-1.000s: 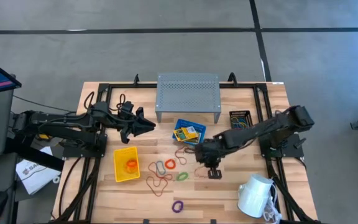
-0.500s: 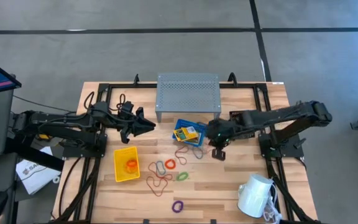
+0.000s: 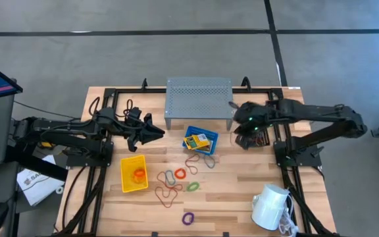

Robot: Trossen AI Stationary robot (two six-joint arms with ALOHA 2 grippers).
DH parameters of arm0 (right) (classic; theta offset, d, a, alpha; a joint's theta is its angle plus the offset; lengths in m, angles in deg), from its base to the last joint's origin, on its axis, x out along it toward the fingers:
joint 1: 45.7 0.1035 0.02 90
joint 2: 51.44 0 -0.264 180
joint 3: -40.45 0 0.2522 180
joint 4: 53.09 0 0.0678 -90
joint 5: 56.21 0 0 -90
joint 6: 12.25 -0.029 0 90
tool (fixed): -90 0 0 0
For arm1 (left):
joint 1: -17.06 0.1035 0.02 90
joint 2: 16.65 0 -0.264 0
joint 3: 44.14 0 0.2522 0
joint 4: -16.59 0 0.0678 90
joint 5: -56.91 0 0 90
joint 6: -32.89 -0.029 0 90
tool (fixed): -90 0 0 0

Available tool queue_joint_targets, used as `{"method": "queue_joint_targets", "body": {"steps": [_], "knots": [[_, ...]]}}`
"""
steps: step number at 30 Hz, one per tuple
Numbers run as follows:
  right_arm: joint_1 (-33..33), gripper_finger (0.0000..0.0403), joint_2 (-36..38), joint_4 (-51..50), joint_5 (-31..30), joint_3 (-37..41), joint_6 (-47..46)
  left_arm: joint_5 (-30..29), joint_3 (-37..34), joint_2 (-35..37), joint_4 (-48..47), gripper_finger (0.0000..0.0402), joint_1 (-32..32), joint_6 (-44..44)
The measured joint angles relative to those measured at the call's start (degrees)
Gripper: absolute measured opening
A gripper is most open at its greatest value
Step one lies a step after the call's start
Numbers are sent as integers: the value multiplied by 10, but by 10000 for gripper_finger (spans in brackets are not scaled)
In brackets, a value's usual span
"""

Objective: Pick & Place Office Desk Supplies
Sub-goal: Put the red rubber band into the black bin

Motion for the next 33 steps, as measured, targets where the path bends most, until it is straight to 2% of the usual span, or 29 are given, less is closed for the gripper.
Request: {"method": "queue_joint_targets", "body": {"steps": [20, 25, 33], "knots": [[-153, 0, 155, -134, 0, 4, -11, 0, 0, 0, 0, 89, 0, 0], [-180, 0, 176, -139, 4, 40, -11, 0, 0, 0, 0, 89, 0, 0], [-231, 0, 213, -121, 46, 127, -9, 0, 0, 0, 0, 89, 0, 0]]}}
